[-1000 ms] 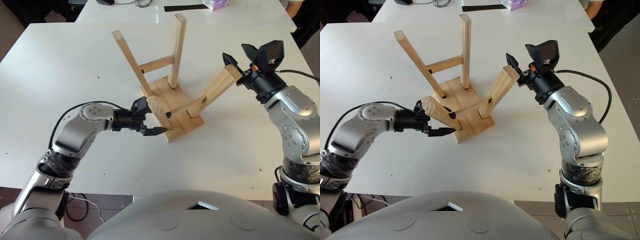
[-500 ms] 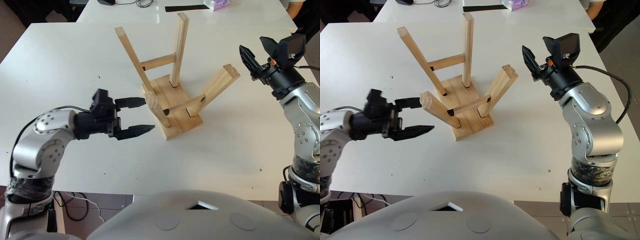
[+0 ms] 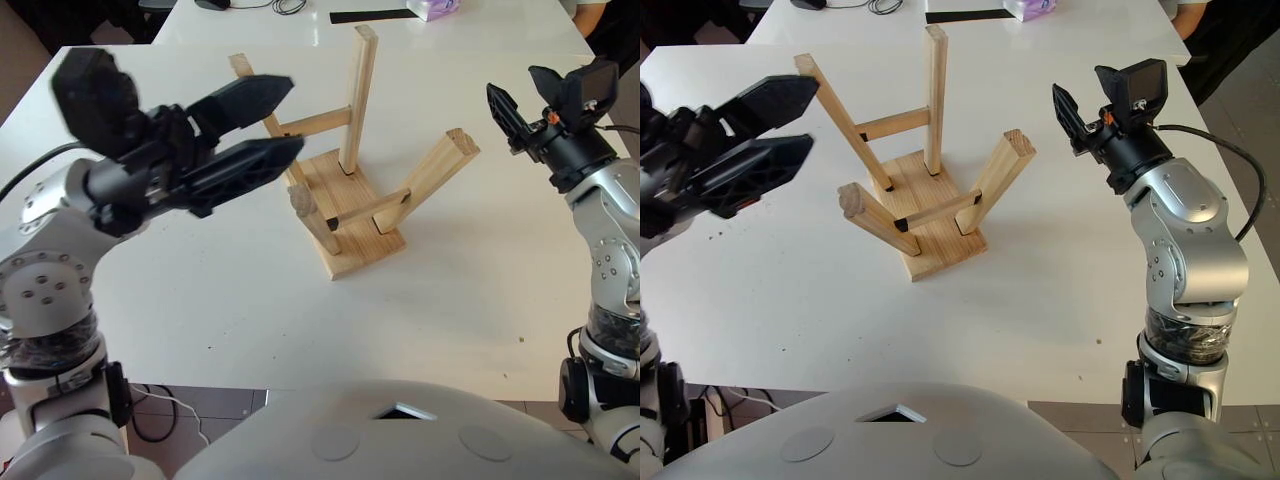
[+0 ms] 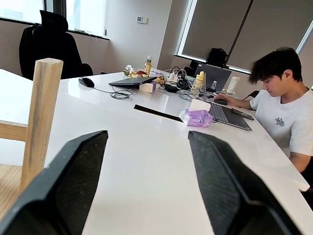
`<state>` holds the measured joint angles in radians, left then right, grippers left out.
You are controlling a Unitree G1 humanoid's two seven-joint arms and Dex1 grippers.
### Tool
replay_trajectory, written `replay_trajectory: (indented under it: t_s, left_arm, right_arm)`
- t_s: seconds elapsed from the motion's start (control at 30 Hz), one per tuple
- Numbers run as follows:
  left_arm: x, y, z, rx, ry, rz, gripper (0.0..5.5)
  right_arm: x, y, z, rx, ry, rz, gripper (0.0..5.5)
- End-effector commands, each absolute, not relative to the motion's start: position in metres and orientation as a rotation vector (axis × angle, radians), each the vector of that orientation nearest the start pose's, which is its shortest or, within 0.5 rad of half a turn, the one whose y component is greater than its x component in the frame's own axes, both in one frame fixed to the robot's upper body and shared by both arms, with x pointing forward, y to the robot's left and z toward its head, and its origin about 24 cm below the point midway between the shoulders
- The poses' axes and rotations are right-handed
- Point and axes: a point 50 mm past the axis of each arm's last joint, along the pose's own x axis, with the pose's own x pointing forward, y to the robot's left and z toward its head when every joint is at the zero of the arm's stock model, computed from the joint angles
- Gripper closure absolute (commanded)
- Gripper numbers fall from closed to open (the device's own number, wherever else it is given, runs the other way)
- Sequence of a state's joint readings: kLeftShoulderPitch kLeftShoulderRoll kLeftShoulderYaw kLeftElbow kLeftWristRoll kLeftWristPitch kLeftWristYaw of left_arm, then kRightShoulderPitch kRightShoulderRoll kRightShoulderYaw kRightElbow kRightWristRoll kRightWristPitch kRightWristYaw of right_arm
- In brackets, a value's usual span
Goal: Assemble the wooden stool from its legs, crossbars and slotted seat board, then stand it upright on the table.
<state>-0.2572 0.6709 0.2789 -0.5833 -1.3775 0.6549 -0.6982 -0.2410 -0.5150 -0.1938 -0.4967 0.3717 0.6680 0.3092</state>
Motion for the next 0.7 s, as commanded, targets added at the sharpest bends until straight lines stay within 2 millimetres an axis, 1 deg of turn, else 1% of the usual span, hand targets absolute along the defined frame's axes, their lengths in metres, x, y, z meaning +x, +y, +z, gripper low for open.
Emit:
replay_trajectory:
  t_s: [0.03, 0.17, 0.23, 0.27, 0.3, 0.37, 0.4, 0.43, 0.47, 0.5, 0.53, 0.57, 0.7]
  left_arm:
    - [0.208, 0.158, 0.259, -0.336, -0.348, -1.320, 2.13]
    - [0.207, 0.155, 0.274, -0.361, -0.387, -1.340, 2.13]
    - [0.206, 0.150, 0.272, -0.347, -0.367, -1.361, 2.13]
    - [0.206, 0.148, 0.267, -0.348, -0.344, -1.368, 2.13]
    - [0.208, 0.145, 0.255, -0.335, -0.290, -1.364, 2.13]
    - [0.216, 0.140, 0.215, -0.324, -0.119, -1.318, 2.13]
    - [0.219, 0.139, 0.191, -0.280, -0.029, -1.287, 2.13]
    - [0.219, 0.138, 0.172, -0.238, 0.044, -1.272, 2.13]
    - [0.218, 0.138, 0.159, -0.204, 0.087, -1.266, 2.13]
    - [0.219, 0.137, 0.152, -0.187, 0.108, -1.262, 2.13]
    - [0.220, 0.136, 0.151, -0.186, 0.106, -1.267, 2.13]
    - [0.221, 0.134, 0.154, -0.196, 0.085, -1.273, 2.13]
    - [0.229, 0.132, 0.184, -0.314, -0.057, -1.298, 2.13]
  right_arm:
    - [0.265, -0.199, 0.191, -0.219, -0.101, 0.359, 2.45]
    - [0.264, -0.198, 0.192, -0.215, -0.106, 0.360, 2.45]
    - [0.264, -0.197, 0.190, -0.215, -0.104, 0.359, 2.45]
    - [0.263, -0.196, 0.189, -0.214, -0.101, 0.358, 2.45]
    - [0.263, -0.196, 0.187, -0.213, -0.097, 0.357, 2.45]
    - [0.262, -0.195, 0.184, -0.214, -0.089, 0.356, 2.45]
    - [0.262, -0.194, 0.184, -0.214, -0.086, 0.358, 2.45]
    - [0.263, -0.193, 0.183, -0.215, -0.085, 0.360, 2.45]
    - [0.263, -0.192, 0.183, -0.216, -0.084, 0.362, 2.45]
    - [0.263, -0.191, 0.183, -0.216, -0.084, 0.363, 2.45]
    - [0.262, -0.191, 0.183, -0.217, -0.084, 0.364, 2.45]
    - [0.262, -0.191, 0.183, -0.217, -0.083, 0.362, 2.45]
    - [0.259, -0.191, 0.182, -0.211, -0.083, 0.346, 2.45]
